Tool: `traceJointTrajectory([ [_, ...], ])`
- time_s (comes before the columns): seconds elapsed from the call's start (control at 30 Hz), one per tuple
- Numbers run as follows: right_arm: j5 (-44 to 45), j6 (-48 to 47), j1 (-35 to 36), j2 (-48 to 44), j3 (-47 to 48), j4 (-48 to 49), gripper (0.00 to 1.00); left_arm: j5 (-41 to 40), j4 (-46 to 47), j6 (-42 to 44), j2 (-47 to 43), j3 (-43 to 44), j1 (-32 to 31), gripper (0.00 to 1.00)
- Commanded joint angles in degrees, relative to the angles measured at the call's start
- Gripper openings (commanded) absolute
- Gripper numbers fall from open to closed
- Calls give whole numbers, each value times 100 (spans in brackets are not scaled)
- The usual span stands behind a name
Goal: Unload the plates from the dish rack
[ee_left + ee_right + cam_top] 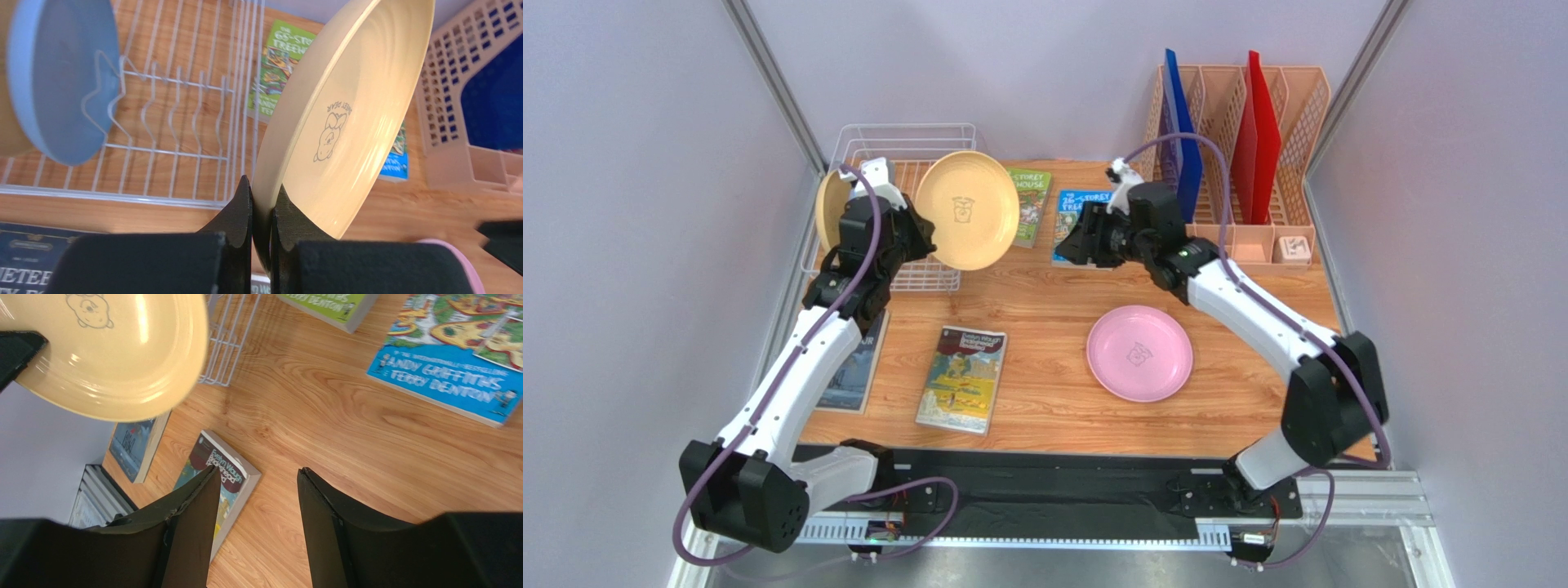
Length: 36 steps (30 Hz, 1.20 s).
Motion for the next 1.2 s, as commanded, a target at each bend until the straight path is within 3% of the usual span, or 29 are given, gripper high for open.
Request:
traceJointTrajectory([
  [0.0,-468,98,219,707,812,662,55,1095,69,-605,-329,-24,-11,0],
  [0.33,-1022,423,395,1454,1156,1523,51,2160,543,-1115,-452,-490,-11,0],
  [0.37,-1040,423,403,1455,1112,1654,48,2195,569,-1141,-461,-551,-11,0],
  [0.47,-988,414,421,1367,884,1734,20,2345,675,-1273,-513,-727,-11,0],
  [0.5,-883,353,412,1297,727,1691,7,2276,640,-1274,-531,-754,-2,0],
  [0.57,-567,212,412,1025,550,1403,0,2100,457,-1195,-601,-763,-2,0],
  [0.73,619,54,229,174,-344,663,0,1230,60,-651,-812,-780,-2,41],
  [0.8,945,10,149,-389,-618,225,0,941,33,-492,-1040,-912,-2,69],
  [0.83,1216,-25,53,-574,-724,23,0,643,25,-413,-1128,-982,-2,74],
  [0.9,1333,-87,-79,-1197,-1102,-452,0,221,77,-185,-1409,-1184,-2,82],
  [1.03,2069,334,-492,-2138,-1620,-1568,0,-554,313,202,-1962,-1509,-2,83],
  [1.17,2124,923,-686,-3061,-2314,-2289,0,-1205,902,633,-2175,-1878,-2,84],
])
